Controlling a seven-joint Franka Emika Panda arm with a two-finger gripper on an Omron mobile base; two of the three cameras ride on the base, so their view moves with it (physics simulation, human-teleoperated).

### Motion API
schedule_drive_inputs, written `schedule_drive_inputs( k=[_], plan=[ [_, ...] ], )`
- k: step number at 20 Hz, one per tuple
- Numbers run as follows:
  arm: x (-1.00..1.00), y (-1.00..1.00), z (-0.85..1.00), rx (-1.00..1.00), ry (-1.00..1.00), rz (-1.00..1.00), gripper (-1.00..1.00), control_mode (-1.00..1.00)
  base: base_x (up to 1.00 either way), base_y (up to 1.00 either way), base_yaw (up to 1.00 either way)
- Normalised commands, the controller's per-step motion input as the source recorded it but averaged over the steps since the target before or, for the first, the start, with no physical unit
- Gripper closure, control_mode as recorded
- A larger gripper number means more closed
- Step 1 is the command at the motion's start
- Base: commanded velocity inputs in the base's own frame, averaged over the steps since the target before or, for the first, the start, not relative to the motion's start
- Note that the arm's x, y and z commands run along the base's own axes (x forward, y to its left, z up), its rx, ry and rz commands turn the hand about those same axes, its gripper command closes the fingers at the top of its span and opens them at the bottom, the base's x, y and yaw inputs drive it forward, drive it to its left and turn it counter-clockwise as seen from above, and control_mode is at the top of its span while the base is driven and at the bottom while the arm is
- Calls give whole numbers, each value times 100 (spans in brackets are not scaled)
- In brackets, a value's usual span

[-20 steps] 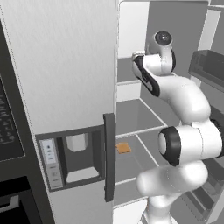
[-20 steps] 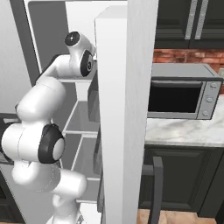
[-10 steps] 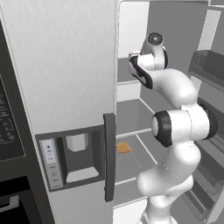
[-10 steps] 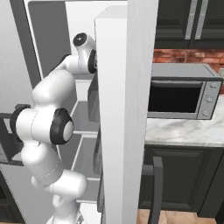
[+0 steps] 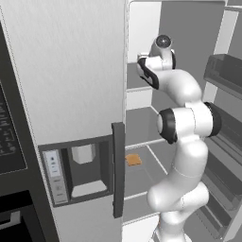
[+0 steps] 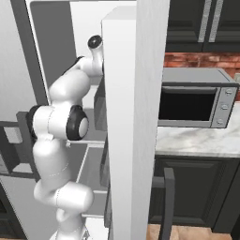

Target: Pick the banana and orange from the fridge and place them on the plate next to the blender to make a fruit smoothie.

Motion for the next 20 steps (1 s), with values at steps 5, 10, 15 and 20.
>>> schedule_drive_inputs(
  k=[5, 10, 15, 20],
  plan=[
    [41, -29, -12, 6, 4, 0, -100, -100, 0, 0, 0],
    [41, -4, -10, 2, 3, 0, -100, -100, 0, 0, 0],
    [7, 0, -35, 0, 1, 0, 100, -100, 0, 0, 0],
    [0, 0, -11, -1, -4, 0, 100, -100, 0, 0, 0]
  ],
)
